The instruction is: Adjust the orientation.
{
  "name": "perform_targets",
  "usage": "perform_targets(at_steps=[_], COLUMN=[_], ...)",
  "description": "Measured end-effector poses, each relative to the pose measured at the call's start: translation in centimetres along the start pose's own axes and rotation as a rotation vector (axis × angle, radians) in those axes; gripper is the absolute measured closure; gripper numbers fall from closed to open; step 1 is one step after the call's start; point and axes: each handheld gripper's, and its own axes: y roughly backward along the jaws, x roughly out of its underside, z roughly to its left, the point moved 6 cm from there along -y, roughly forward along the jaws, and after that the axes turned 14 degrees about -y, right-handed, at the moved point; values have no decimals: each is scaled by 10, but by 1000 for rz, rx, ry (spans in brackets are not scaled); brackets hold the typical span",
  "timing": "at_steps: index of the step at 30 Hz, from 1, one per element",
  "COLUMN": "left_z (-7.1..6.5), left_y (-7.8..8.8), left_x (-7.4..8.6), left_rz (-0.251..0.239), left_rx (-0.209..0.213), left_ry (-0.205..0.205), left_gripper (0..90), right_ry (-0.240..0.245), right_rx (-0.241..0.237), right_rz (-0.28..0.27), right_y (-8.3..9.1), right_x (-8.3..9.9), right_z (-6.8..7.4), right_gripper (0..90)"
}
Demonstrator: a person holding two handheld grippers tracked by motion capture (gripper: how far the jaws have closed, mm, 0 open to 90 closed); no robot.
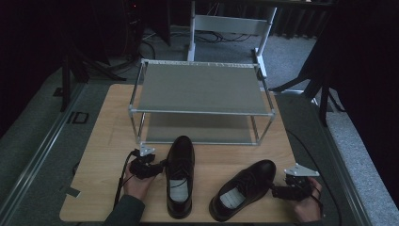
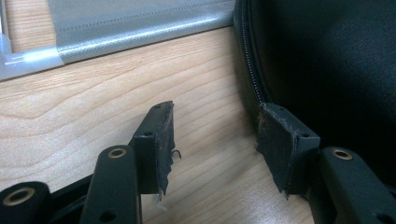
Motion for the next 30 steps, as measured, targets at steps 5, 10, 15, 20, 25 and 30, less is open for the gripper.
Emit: perform_targets(at_steps=[5,10,15,20,25,30], left_z=[0,-3,-9,-22,-25,-34], left_y=[0,9,23,22,23,24], left_x=[0,1,7,12,11,8], left_rz=[1,-12,-23,2,0,5], left_rx=[3,33,46,67,76,73], left_ry=[4,15,-7,-56,-60,-105], left_gripper=[479,477,513,525,586,702], right_ry=[57,28,-15,-28,9,15], right_rx=[-15,-46,-29,-21,-27,-52], right_rz=[-4,-22,-29,38,66,58], right_y=[-19,-17,-8,-14,-21,-26], right_x=[-29,-32,-18,-2,3,-1], right_z=[17,14,3,4,15,22], right_gripper=[145,219,532,608,651,724])
